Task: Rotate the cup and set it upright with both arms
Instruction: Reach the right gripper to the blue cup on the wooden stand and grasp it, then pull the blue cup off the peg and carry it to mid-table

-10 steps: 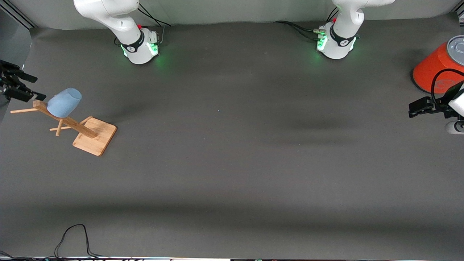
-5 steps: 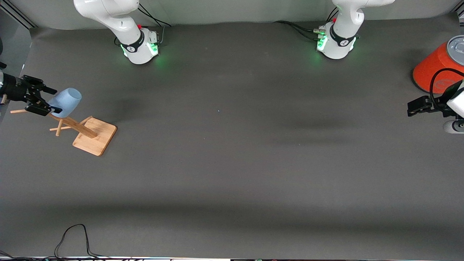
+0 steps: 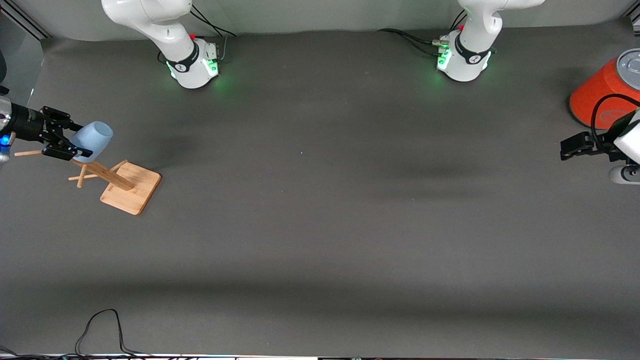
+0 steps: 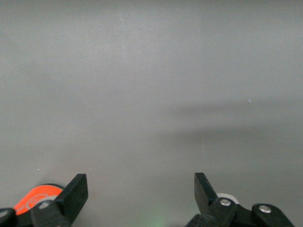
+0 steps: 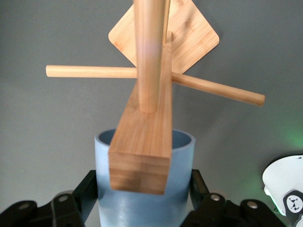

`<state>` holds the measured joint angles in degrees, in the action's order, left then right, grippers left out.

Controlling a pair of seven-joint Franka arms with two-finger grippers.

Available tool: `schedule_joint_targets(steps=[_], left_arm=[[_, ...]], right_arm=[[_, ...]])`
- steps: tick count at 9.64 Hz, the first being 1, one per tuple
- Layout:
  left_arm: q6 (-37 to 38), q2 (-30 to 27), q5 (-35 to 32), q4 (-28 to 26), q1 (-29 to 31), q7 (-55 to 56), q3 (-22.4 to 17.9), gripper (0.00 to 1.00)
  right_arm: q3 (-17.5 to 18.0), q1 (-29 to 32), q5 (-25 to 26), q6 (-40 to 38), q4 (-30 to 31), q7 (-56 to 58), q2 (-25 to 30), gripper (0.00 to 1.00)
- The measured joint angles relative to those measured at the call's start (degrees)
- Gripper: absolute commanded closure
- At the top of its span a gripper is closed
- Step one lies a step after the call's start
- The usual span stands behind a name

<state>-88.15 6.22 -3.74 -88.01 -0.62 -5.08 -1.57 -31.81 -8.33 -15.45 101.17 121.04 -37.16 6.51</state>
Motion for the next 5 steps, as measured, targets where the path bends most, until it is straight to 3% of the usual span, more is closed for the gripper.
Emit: schedule_joint_targets(steps=[1,5], left_arm=[[0.00,0.14,0.03,0.00,-0.15,0.00,0.05,0.00],[0.02,0.28,0.88,0.00,-0.56,0.02,0.08,0.00]], right_arm=[[0.00,0.00,-0.08,-0.07,-0.01,-0.14,0.02,0.46],[0.69,-0.11,-0.42,-5.76,-3.17,-3.40,0.93,0.46]])
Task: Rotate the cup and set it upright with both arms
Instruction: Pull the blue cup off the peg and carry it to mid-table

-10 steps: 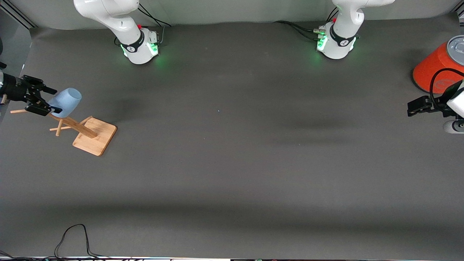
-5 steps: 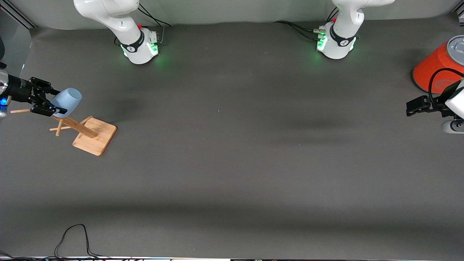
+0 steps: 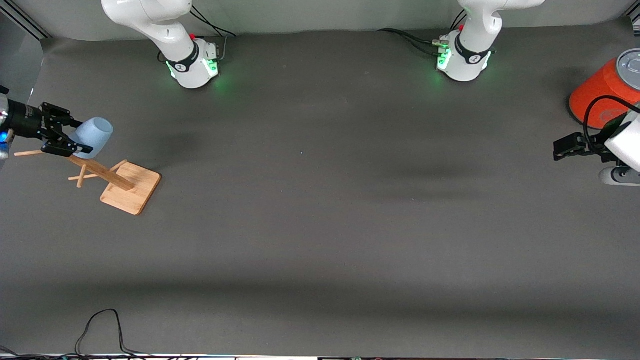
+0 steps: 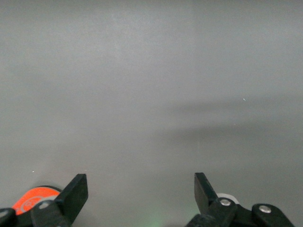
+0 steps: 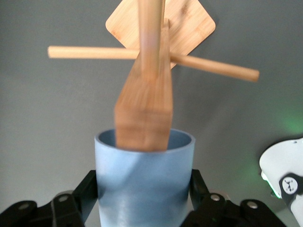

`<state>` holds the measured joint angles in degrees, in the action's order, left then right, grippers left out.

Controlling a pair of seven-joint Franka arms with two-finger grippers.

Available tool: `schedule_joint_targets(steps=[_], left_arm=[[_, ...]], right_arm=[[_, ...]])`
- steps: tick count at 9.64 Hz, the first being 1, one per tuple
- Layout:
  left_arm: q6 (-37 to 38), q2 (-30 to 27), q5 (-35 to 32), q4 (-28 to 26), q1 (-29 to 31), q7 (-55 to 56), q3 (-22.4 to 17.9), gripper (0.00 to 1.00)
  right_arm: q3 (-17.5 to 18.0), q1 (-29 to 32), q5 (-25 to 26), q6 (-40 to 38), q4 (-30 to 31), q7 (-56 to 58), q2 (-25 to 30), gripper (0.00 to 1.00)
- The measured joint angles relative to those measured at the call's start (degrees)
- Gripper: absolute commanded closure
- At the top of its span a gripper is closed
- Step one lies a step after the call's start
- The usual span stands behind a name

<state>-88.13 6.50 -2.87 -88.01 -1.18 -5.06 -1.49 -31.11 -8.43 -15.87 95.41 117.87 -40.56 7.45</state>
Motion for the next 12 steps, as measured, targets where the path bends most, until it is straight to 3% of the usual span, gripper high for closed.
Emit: schedule_joint_targets(steps=[2,3,6,8,10,12], left_arm=[[0.04,0.05,0.12,0.00,0.01,0.00,-0.04,0.00],[0.04,0.08,0.15,0.00,0.02,0.00,-0.06,0.00],[0.14,0.10,0.18,0.01,0.22,0.00,-0.41,0.00],[0.35,0.14,0.23,0.00,0.24,0.00,-0.45,0.00],[0.42,0.25,0.27,-0.01,0.22,0.00,-0.41,0.00],[0.44,0.55,0.30,-0.03,0.22,0.00,-0.41,0.00]], right_arm=[[3.38,-0.02,-0.53,-3.66,-4.16,-5.29,1.02,0.45],[7.09,-0.11,-1.24,-4.22,-5.85,-8.75,1.55,0.45],[23.85,-0.51,-1.89,-2.00,-10.86,-21.87,1.47,0.45],[35.65,-0.80,-1.94,6.06,-11.32,-32.77,-0.53,0.45],[47.56,-0.99,-0.59,15.63,-11.25,-40.22,-5.72,0.43],[56.19,-1.13,3.70,24.77,-11.20,-48.37,-12.47,0.43]])
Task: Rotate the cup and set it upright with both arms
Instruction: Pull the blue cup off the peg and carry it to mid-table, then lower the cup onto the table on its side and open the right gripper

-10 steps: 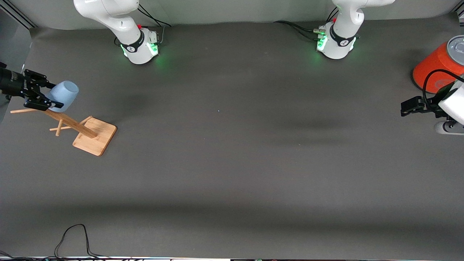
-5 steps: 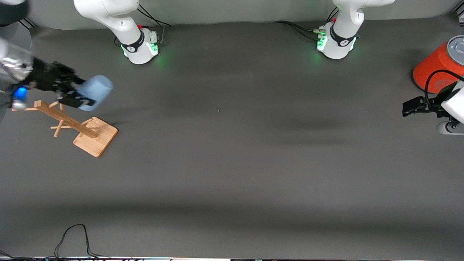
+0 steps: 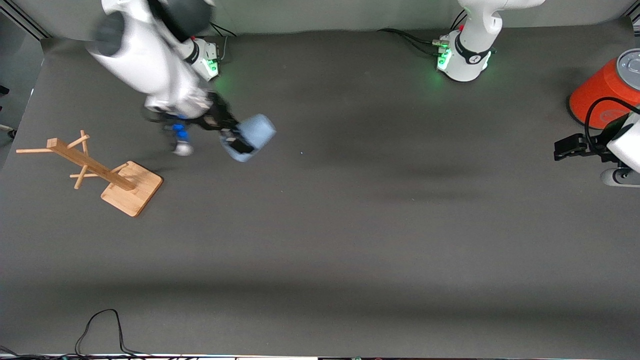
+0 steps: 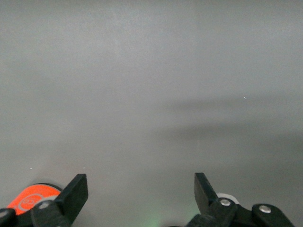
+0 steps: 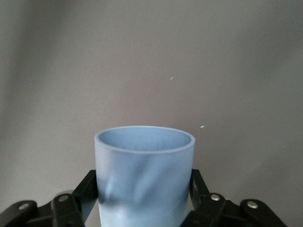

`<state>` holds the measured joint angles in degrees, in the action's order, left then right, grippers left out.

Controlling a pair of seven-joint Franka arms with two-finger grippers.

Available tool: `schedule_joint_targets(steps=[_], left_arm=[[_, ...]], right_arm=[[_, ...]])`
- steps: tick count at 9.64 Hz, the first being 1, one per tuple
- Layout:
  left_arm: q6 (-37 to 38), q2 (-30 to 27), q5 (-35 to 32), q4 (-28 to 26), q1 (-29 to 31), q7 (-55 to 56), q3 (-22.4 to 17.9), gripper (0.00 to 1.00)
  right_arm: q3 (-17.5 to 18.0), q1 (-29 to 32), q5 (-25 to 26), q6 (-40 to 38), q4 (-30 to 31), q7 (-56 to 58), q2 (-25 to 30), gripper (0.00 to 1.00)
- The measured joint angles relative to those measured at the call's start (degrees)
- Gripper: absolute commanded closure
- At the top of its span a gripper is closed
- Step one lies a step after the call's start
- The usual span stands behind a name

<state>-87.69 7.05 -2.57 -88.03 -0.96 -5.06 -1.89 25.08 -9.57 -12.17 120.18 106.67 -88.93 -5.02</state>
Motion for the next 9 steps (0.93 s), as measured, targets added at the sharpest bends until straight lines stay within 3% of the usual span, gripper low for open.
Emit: schedule_joint_targets(steps=[2,5,6,7,9], left_arm=[[0.00,0.11,0.04,0.01,-0.01,0.00,0.02,0.00],[0.01,0.14,0.11,0.03,-0.03,0.00,0.05,0.00],[0.01,0.15,0.15,0.03,-0.04,0.00,0.06,0.00],[0.02,0.18,0.17,0.03,-0.09,0.00,0.08,0.00],[0.03,0.21,0.26,0.03,-0.19,0.00,0.14,0.00]], right_arm=[[6.01,-0.50,9.67,7.25,0.07,-15.06,-8.25,0.43],[11.45,-3.06,33.24,14.67,-0.51,-42.31,-23.90,0.39],[11.93,-4.08,38.48,15.40,-1.91,-48.25,-28.91,0.27],[12.10,-5.00,42.10,15.76,-3.71,-51.92,-33.12,0.00],[12.27,-6.68,47.58,15.72,-6.31,-54.33,-37.34,0.00]])
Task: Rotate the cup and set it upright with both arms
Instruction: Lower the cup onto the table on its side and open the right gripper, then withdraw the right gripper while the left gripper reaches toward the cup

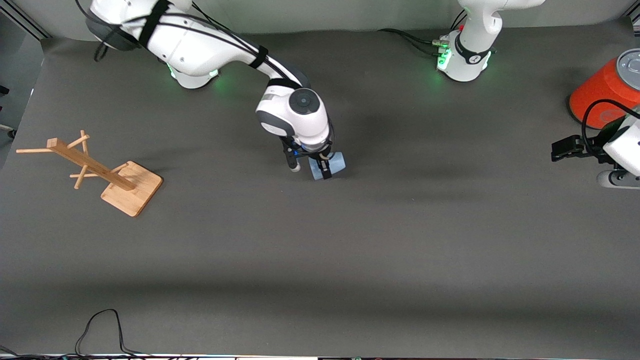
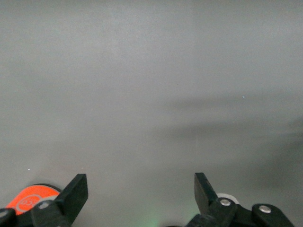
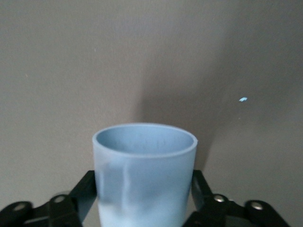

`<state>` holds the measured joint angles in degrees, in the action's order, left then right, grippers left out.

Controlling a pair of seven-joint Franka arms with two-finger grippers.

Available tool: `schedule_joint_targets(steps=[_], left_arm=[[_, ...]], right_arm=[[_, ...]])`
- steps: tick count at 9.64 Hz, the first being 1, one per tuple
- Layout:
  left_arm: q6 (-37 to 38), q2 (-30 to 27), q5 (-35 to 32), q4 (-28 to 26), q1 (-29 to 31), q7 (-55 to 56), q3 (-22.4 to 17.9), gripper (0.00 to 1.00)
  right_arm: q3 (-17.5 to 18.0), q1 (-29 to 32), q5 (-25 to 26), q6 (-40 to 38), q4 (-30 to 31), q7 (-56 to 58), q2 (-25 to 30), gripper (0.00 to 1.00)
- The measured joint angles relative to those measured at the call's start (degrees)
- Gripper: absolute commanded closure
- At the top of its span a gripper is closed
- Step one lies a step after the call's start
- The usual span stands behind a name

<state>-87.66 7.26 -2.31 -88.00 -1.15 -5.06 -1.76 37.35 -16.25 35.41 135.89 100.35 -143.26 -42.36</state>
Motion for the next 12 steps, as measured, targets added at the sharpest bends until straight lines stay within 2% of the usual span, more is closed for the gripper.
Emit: schedule_joint_targets(steps=[2,4,5,7,8,10,12], left_arm=[[0.00,0.04,0.10,0.00,-0.08,0.00,0.09,0.00],[0.01,0.16,0.16,0.01,-0.30,0.00,0.24,0.00],[0.01,0.18,0.20,0.02,-0.55,0.00,0.65,0.00],[0.01,0.37,0.36,0.04,-0.88,0.59,3.05,0.00],[-0.11,0.60,0.46,0.05,-1.05,2.98,5.28,0.00],[-0.82,2.86,0.62,1.07,-2.22,11.72,11.67,0.00],[-1.55,10.33,0.53,6.71,-7.16,22.55,15.86,0.00]], right_arm=[[1.33,-0.25,2.58,-3.62,-2.09,-0.03,0.02,0.00],[4.46,1.48,3.08,-9.62,-4.40,6.28,2.60,0.00],[4.91,2.50,2.26,-12.15,-4.67,11.96,5.59,0.00],[3.80,5.17,-5.57,-15.14,-4.72,28.06,12.71,0.00],[0.77,5.90,-11.04,-16.81,-4.75,37.92,16.70,0.00],[-7.71,6.36,-21.03,-19.17,-4.74,57.82,24.06,0.00],[-17.91,6.44,-31.59,-21.52,-4.62,77.54,30.13,0.00]])
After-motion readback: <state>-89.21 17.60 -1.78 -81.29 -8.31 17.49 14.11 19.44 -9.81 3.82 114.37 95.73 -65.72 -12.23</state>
